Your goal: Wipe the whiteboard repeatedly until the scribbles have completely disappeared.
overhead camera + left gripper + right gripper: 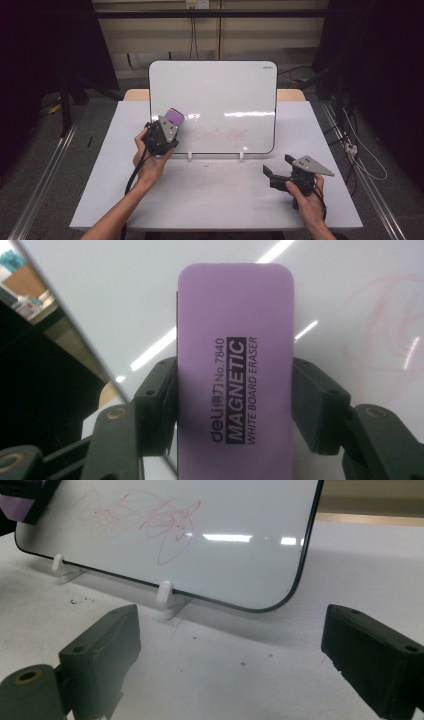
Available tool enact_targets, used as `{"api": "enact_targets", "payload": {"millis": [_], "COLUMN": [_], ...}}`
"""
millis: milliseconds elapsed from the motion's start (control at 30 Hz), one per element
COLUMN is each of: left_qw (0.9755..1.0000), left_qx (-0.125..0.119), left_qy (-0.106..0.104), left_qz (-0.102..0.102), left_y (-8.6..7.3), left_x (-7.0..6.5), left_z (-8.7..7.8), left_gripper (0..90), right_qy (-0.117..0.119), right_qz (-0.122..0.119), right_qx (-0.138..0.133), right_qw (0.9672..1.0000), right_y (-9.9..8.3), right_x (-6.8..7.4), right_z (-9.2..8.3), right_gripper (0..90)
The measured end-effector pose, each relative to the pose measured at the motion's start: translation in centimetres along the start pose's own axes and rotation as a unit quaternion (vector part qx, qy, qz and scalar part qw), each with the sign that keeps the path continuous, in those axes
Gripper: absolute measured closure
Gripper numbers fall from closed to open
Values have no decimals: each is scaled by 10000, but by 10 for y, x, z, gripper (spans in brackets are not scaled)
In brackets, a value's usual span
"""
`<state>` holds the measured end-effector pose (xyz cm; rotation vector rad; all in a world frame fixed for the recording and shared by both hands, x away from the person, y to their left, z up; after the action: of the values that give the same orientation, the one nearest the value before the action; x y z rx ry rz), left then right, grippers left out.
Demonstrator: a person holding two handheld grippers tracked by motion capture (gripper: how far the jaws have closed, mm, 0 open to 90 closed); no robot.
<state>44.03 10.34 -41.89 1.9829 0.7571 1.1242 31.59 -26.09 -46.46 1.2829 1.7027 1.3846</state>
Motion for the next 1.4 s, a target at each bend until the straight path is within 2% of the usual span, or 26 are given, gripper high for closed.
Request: {"api": "enact_targets", "payload": {"millis": [33, 67, 167, 267, 300, 367, 467, 567, 600, 667, 767, 833, 867, 933, 1000, 1033, 1067, 1100, 1133, 1167, 1200, 1267, 1300, 1333, 1367, 1400], "left_qw": [9998, 9998, 9987, 9979, 9973, 9964, 9966, 9980, 9980, 9988, 9992, 9991, 9991, 9976, 9960, 9960, 9950, 9931, 9931, 9913, 9907, 9906, 9920, 9920, 9945, 9945], "left_qx": [32, 32, -75, -58, -47, -74, -78, -110, -110, -146, -174, -201, -201, -172, -203, -203, -205, -223, -223, -229, -236, -212, -177, -177, -189, -189], "left_qy": [-122, -122, -314, -420, -580, -530, -619, -523, -523, -439, -349, -338, -338, -532, -608, -608, -686, -733, -733, -778, -827, -894, -822, -822, -673, -673], "left_qz": [159, 159, 391, 495, 439, 659, 544, 329, 329, 184, 19, 170, 170, 397, 625, 625, 703, 886, 886, 1033, 1050, 1008, 945, 945, 778, 778], "left_y": [2, 2, 1, -1, -3, -3, -2, 6, 6, 17, 23, 22, 22, 21, 20, 20, 20, 19, 19, 19, 20, 20, 23, 23, 27, 27], "left_x": [-12, -12, -38, -47, -54, -59, -55, -41, -41, -26, -20, -25, -25, -44, -61, -61, -69, -81, -81, -88, -91, -89, -81, -81, -64, -64], "left_z": [0, 0, 0, -2, -2, -3, -2, 2, 2, 8, 12, 11, 11, 10, 9, 9, 8, 8, 8, 7, 8, 9, 9, 9, 12, 12], "left_gripper": [414, 414, 414, 414, 414, 414, 414, 414, 414, 414, 414, 414, 414, 414, 414, 414, 414, 414, 413, 414, 414, 414, 414, 414, 414, 414], "right_qy": [10, 10, 24, 41, 49, 62, 65, 50, 50, 56, 69, 75, 75, 77, 80, 83, 88, 86, 86, 85, 88, 90, 93, 90, 89, 89], "right_qz": [6, 6, 10, 9, 4, 0, 8, 17, 17, 22, 31, 36, 36, 27, 29, 14, 11, 11, 11, 19, 17, 17, 21, 26, 32, 32], "right_qx": [13, 13, 28, 30, 33, 34, 42, 39, 39, 32, 39, 36, 36, 40, 40, 34, 33, 36, 36, 37, 35, 39, 41, 40, 43, 43], "right_qw": [10000, 10000, 10000, 10000, 10000, 10000, 10000, 10000, 10000, 10000, 10000, 10000, 10000, 10000, 10000, 10000, 10000, 10000, 10000, 10000, 10000, 10000, 9999, 9999, 9999, 9999], "right_y": [0, 0, -1, -1, -1, -1, -1, -1, -1, -1, -1, -1, -1, -1, -1, 0, 0, 0, 0, 0, -1, -1, -1, -1, -1, -1], "right_x": [1, 1, 1, 1, 1, 1, 1, 1, 1, 1, 1, 1, 1, 1, 1, 2, 2, 2, 2, 1, 1, 1, 1, 1, 0, 0], "right_z": [0, 0, 0, 0, 0, 0, 1, 1, 1, 1, 0, 0, 0, 1, 1, 0, 0, 0, 0, 1, 0, 0, 0, 0, 0, 0], "right_gripper": [86, 86, 85, 86, 86, 85, 85, 85, 85, 85, 83, 83, 83, 83, 83, 83, 82, 82, 82, 82, 82, 82, 82, 82, 82, 82]}}
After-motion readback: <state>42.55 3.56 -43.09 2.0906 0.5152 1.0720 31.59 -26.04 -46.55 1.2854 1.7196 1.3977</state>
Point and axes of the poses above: each handheld gripper's, and its own axes: z roughly forward along the jaws, y roughly out of its top, x roughly to its left, the point moved 3 cm from there along z, roughly forward along the jaws, and after that the axes turned 7 degrees about -x, right-handed, at the moved point
